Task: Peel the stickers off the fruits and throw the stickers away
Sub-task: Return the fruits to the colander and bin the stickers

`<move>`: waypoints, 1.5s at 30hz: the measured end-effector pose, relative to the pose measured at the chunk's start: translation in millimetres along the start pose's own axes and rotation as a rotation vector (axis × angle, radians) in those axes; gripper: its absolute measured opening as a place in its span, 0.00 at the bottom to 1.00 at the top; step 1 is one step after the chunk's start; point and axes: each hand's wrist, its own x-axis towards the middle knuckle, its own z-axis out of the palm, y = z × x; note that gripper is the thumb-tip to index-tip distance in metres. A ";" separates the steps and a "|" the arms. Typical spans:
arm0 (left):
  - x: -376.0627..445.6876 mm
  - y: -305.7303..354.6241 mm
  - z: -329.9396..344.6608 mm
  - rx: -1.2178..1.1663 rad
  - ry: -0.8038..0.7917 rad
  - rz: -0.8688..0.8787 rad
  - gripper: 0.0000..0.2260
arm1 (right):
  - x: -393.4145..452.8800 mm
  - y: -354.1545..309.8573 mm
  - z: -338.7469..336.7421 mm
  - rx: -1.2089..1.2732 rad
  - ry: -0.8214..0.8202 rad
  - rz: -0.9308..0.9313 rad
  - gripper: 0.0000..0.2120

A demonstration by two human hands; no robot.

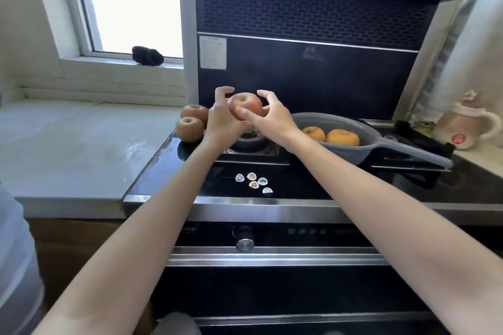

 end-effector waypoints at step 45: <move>9.8 -21.2 101.6 0.086 -0.413 0.171 0.11 | 27.0 90.8 -97.4 -0.619 -0.308 0.617 0.38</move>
